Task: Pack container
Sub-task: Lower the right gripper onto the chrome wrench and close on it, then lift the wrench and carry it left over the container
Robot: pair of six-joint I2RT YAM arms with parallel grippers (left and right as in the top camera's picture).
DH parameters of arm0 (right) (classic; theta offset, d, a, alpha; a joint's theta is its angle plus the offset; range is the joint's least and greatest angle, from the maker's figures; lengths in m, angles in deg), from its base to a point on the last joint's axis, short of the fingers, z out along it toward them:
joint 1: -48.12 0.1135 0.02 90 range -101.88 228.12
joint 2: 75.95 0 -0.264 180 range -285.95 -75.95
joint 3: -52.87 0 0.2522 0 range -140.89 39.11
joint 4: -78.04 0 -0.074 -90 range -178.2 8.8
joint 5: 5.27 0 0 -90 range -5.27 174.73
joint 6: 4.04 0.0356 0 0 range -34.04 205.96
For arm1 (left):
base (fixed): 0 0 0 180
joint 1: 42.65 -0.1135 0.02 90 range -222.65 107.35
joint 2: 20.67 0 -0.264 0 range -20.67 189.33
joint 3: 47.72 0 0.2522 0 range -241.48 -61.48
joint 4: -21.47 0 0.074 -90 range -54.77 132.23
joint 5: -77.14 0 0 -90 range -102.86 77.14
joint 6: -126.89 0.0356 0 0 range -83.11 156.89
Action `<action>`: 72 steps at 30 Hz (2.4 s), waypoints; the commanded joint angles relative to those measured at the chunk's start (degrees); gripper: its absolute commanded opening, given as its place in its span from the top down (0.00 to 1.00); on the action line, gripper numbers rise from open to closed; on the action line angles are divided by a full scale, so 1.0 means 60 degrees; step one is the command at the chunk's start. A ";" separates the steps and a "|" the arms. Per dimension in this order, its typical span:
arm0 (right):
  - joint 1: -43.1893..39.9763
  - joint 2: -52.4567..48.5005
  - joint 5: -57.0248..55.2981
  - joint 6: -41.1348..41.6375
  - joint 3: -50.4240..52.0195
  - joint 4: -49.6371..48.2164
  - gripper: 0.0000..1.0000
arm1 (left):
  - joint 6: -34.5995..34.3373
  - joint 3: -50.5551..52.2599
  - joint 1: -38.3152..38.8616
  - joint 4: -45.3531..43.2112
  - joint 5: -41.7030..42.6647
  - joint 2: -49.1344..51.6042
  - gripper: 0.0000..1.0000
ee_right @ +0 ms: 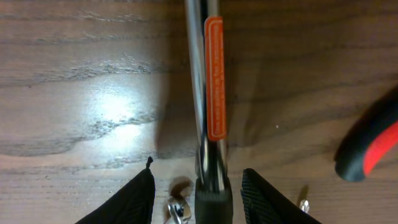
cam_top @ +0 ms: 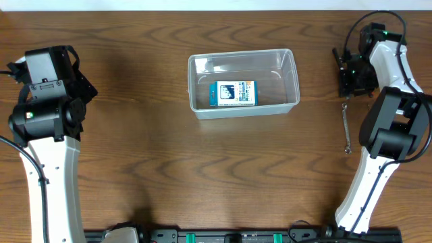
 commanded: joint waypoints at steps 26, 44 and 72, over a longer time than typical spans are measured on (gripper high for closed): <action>-0.0157 -0.0066 0.0098 -0.0113 0.0397 -0.0324 0.65 | -0.0091 -0.0069 -0.0040 0.0000 -0.0186 0.0022 0.02; -0.0197 -0.0066 0.0106 -0.0113 0.0397 -0.0433 0.99 | -0.0091 -0.0073 -0.0040 0.0000 -0.0186 0.0022 0.02; 0.1625 0.0182 0.0729 -0.0849 -0.6612 0.2135 0.99 | -0.0091 -0.0073 -0.0040 0.0000 -0.0186 0.0022 0.02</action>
